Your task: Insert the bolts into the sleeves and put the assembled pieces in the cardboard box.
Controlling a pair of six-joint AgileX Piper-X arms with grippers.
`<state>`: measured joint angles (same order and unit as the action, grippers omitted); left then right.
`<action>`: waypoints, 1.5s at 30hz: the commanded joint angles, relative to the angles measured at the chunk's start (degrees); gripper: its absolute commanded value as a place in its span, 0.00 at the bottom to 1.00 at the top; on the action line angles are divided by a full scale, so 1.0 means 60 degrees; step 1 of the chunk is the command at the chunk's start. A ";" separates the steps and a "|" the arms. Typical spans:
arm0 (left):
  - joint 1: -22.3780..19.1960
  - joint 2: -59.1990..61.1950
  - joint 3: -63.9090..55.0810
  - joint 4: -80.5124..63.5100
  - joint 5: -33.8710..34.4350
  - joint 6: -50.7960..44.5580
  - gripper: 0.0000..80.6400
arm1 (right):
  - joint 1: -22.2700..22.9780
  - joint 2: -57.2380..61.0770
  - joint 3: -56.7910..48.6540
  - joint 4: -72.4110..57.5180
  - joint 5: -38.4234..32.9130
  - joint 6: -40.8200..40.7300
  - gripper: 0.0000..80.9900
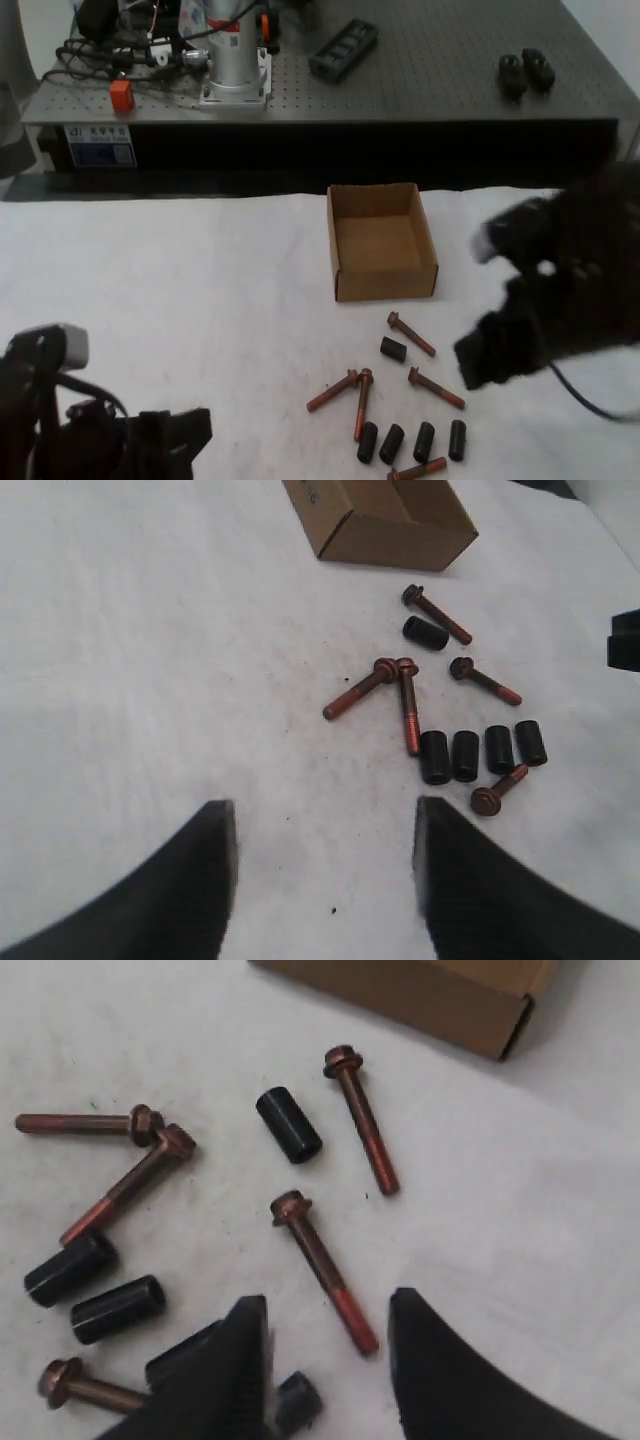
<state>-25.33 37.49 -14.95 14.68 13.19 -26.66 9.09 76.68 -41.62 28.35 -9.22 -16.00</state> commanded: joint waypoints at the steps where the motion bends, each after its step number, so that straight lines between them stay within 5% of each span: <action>1: -0.0015 0.0623 -0.0370 -0.0107 0.0063 0.0100 0.51 | 0.0456 0.1791 -0.1504 0.0280 0.0670 -0.0540 0.36; 14: -0.0015 0.0850 -0.0392 -0.0125 0.0063 0.0100 0.51 | 0.1026 0.5857 -0.5578 0.1948 0.2096 -0.1271 0.36; 31: -0.0015 0.0848 -0.0392 -0.0125 0.0082 0.0674 0.51 | 0.1095 0.6596 -0.5703 0.2877 0.2292 -0.1564 0.25; 35: -0.0015 0.0848 -0.0392 -0.0125 0.0082 0.0867 0.51 | 0.1095 0.6596 -0.5703 0.2695 0.2292 -0.1564 0.04; 37: -0.0015 0.0896 -0.0392 -0.0154 0.0144 0.1296 0.51 | 0.1095 0.6576 -0.5703 0.2465 0.2292 -0.1543 0.02; 45: -0.0035 0.2708 -0.1176 -0.0989 0.1502 0.2951 0.35 | 0.0701 0.5579 -0.5633 0.1853 0.1890 -0.0878 0.02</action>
<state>-25.33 48.36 -18.22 10.62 17.13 -15.52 14.51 113.42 -75.22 40.93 3.56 -22.87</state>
